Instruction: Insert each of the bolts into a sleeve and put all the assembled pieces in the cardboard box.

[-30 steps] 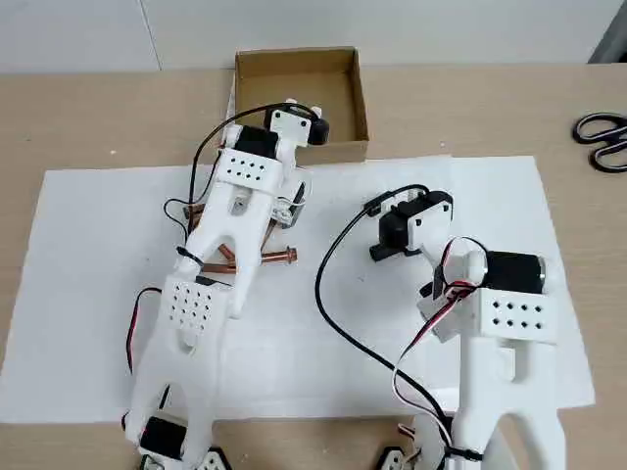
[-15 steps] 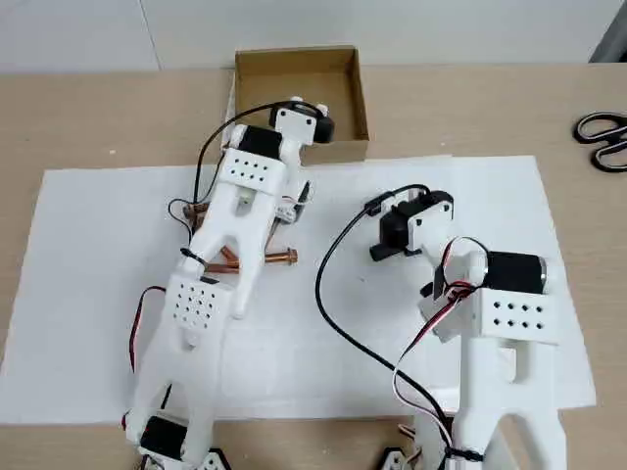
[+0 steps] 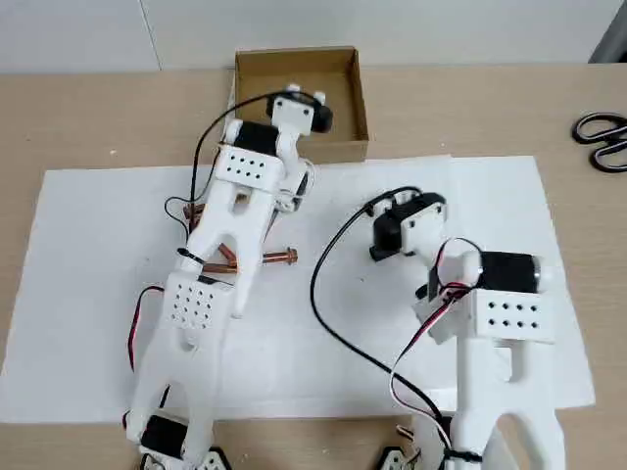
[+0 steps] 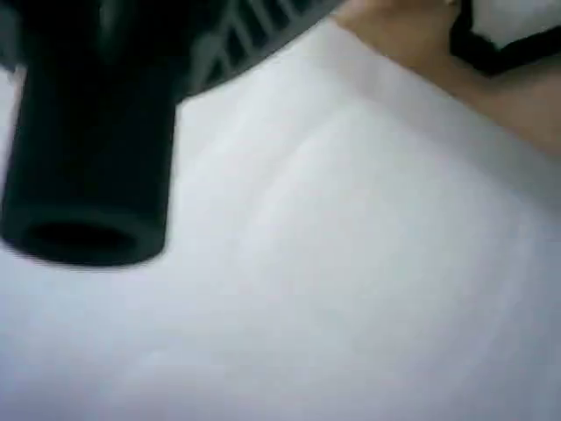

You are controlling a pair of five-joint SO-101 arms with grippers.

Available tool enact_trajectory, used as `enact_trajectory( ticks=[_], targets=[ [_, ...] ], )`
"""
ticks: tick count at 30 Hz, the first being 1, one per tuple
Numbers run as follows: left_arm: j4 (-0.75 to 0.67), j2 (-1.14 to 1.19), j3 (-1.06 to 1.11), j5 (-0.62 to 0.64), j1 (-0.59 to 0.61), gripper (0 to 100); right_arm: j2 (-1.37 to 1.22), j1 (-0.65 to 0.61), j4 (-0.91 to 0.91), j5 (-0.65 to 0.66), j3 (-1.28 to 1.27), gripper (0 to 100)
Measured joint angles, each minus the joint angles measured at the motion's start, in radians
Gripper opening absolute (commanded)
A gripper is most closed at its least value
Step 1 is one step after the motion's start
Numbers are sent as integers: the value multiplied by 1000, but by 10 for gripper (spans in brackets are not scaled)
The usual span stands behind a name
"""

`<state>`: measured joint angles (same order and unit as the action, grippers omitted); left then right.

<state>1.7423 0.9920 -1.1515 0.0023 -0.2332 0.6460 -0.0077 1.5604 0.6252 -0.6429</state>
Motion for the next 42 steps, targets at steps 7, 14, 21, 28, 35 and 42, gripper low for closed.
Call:
enact_trajectory(
  ticks=[7,14,21,28,35,42],
  targets=[
    [0,-181,0,-37,0,6,157,-86,18,-55,0,10],
    [0,-299,0,-81,0,6,221,-84,28,-87,0,10],
    [0,-500,0,35,-3,6,221,-87,118,-219,40,3],
    [0,-767,20,183,-28,6,221,-91,146,-249,167,3],
    [2,-988,222,315,-31,6,295,-91,58,-250,198,3],
    [2,-1269,476,404,-31,6,459,-135,-163,-364,198,3]
  ],
)
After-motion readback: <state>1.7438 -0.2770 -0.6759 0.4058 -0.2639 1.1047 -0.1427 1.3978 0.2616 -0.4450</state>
